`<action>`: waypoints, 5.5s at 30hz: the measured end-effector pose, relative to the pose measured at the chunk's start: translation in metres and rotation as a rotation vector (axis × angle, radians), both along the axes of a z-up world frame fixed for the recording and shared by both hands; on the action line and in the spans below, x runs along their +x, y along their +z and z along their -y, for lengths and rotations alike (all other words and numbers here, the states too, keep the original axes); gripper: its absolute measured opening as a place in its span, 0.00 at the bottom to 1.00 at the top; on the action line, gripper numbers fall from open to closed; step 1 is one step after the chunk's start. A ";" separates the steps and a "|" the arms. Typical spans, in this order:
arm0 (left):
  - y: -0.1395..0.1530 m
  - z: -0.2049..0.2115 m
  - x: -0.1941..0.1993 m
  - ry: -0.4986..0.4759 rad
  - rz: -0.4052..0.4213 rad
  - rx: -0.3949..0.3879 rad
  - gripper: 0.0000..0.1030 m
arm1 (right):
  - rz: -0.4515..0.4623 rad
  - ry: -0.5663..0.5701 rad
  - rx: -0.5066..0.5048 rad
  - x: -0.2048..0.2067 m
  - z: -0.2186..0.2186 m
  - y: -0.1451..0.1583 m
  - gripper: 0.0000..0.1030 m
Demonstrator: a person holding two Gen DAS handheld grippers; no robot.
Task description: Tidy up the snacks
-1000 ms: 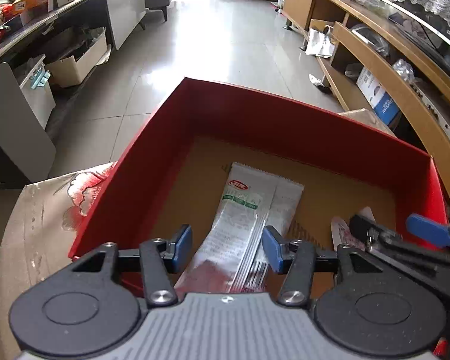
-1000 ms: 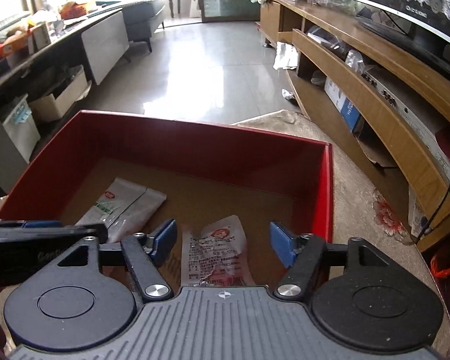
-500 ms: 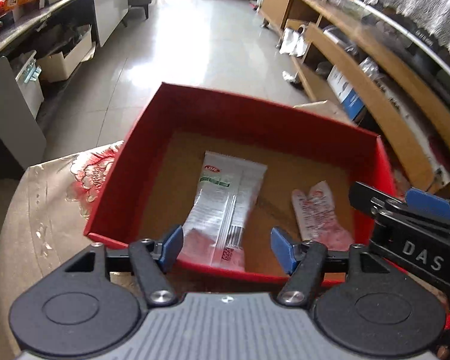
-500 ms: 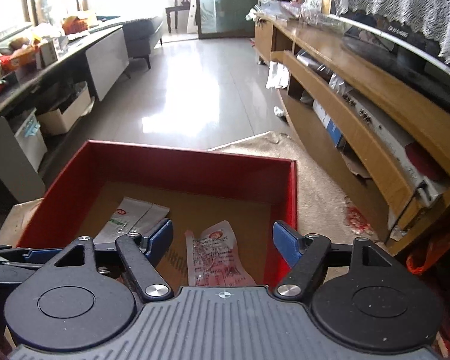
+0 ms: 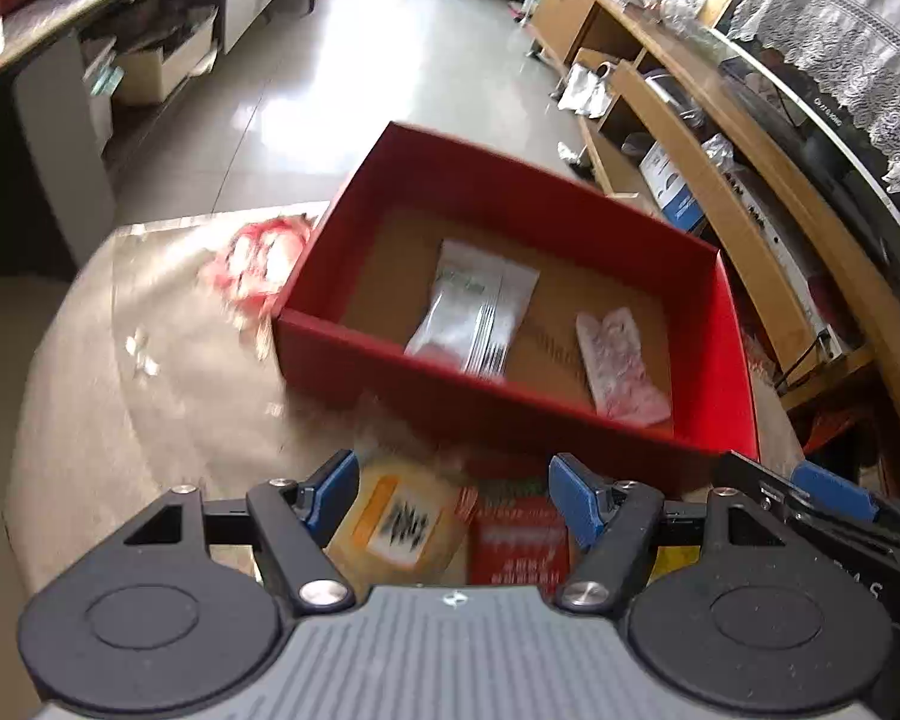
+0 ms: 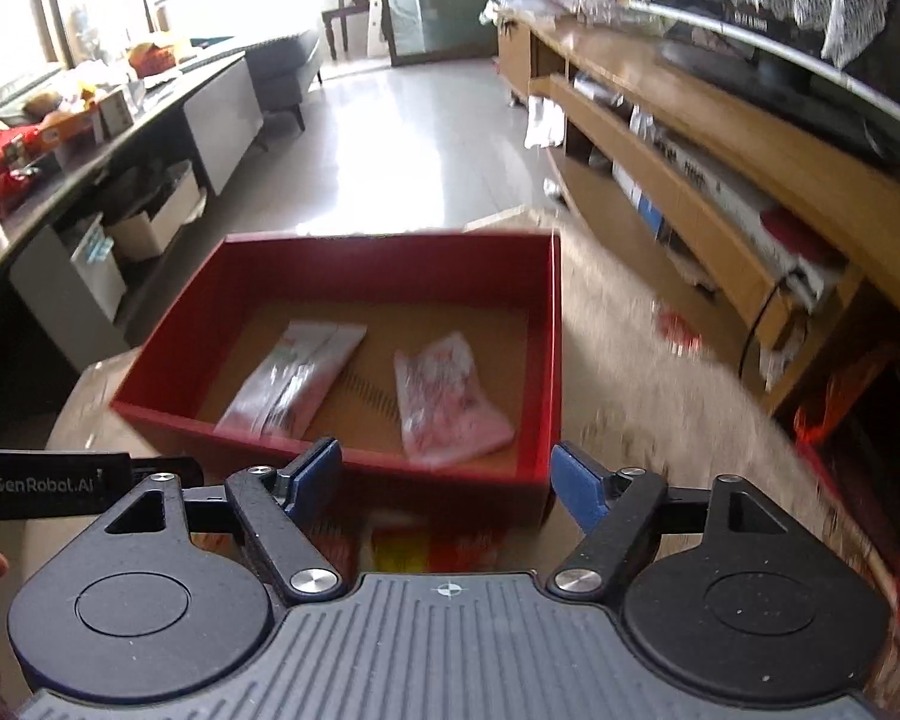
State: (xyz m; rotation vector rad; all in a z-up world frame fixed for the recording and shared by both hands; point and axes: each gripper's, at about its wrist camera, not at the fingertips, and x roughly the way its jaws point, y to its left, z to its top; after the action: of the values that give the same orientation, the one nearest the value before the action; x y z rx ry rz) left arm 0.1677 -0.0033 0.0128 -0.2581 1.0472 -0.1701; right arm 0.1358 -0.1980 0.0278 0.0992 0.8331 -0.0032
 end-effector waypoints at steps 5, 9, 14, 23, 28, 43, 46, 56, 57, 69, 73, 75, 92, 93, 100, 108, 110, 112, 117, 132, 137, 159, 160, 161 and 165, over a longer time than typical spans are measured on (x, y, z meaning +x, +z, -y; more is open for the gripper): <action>-0.007 -0.005 -0.014 0.001 -0.039 -0.030 0.65 | -0.038 -0.018 0.030 -0.016 0.002 -0.008 0.80; -0.008 -0.004 -0.024 -0.007 -0.040 -0.025 0.65 | -0.053 -0.029 0.041 -0.028 0.003 -0.013 0.80; -0.015 -0.010 -0.029 0.011 -0.066 -0.021 0.66 | -0.082 -0.041 0.041 -0.034 0.007 -0.020 0.81; -0.019 -0.013 -0.027 0.019 -0.084 -0.031 0.67 | -0.138 -0.028 0.019 -0.024 0.005 -0.032 0.83; -0.020 -0.015 -0.023 0.021 -0.090 -0.033 0.69 | -0.178 0.009 -0.004 -0.011 -0.004 -0.041 0.84; -0.036 -0.005 0.001 0.030 -0.104 0.047 0.78 | -0.273 0.088 -0.086 0.006 -0.020 -0.063 0.64; -0.030 -0.006 0.003 0.025 -0.078 0.058 0.78 | -0.269 0.102 -0.097 0.004 -0.021 -0.061 0.63; -0.054 0.005 0.023 -0.022 -0.134 0.126 0.82 | -0.258 0.100 -0.077 0.000 -0.014 -0.055 0.62; -0.057 0.007 0.025 -0.024 -0.142 0.136 0.82 | -0.259 0.100 -0.073 0.000 -0.014 -0.055 0.62; -0.064 0.019 0.021 -0.038 -0.156 0.205 0.60 | -0.261 0.105 -0.071 0.001 -0.014 -0.057 0.61; -0.056 0.017 0.013 -0.040 -0.152 0.179 0.56 | -0.250 0.118 -0.078 -0.002 -0.017 -0.053 0.60; -0.052 0.016 0.007 -0.048 -0.140 0.177 0.54 | -0.243 0.125 -0.079 -0.005 -0.018 -0.050 0.60; -0.065 0.024 0.020 -0.015 -0.128 0.237 0.65 | -0.238 0.142 -0.056 -0.007 -0.021 -0.048 0.60; -0.065 0.024 0.020 -0.014 -0.124 0.244 0.59 | -0.240 0.140 -0.055 -0.005 -0.020 -0.049 0.60; -0.059 0.010 0.007 -0.006 -0.153 0.180 0.54 | -0.217 0.154 -0.077 -0.010 -0.025 -0.042 0.59; -0.041 0.008 -0.021 -0.041 -0.123 0.162 0.53 | -0.195 0.170 -0.078 -0.025 -0.030 -0.035 0.59; -0.037 0.006 -0.029 -0.046 -0.122 0.149 0.53 | -0.183 0.166 -0.062 -0.031 -0.030 -0.031 0.59; -0.035 0.007 -0.035 -0.055 -0.118 0.142 0.54 | -0.169 0.164 -0.053 -0.036 -0.032 -0.028 0.59; -0.025 0.009 -0.046 -0.068 -0.071 0.165 0.54 | -0.156 0.150 -0.040 -0.047 -0.036 -0.026 0.59; -0.017 0.016 -0.050 -0.085 -0.034 0.178 0.54 | -0.113 0.106 -0.032 -0.052 -0.029 -0.019 0.59; -0.017 0.021 -0.047 -0.092 -0.032 0.179 0.54 | -0.113 0.101 -0.045 -0.048 -0.026 -0.018 0.59; -0.014 0.027 -0.041 -0.101 -0.014 0.174 0.54 | -0.110 0.065 -0.027 -0.033 -0.006 -0.015 0.48; -0.015 0.026 -0.041 -0.101 -0.018 0.175 0.54 | -0.116 0.066 -0.022 -0.034 -0.005 -0.017 0.48; -0.016 0.026 -0.041 -0.101 -0.021 0.175 0.54 | -0.121 0.064 -0.028 -0.034 -0.005 -0.018 0.49; -0.017 0.027 -0.041 -0.104 -0.028 0.172 0.54 | -0.176 0.056 -0.039 -0.031 -0.004 -0.028 0.62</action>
State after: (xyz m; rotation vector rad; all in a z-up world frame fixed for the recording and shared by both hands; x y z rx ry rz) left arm 0.1265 -0.0300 -0.0046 -0.0511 1.0969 -0.1693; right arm 0.1051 -0.1942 -0.0003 0.0395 1.0106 0.0248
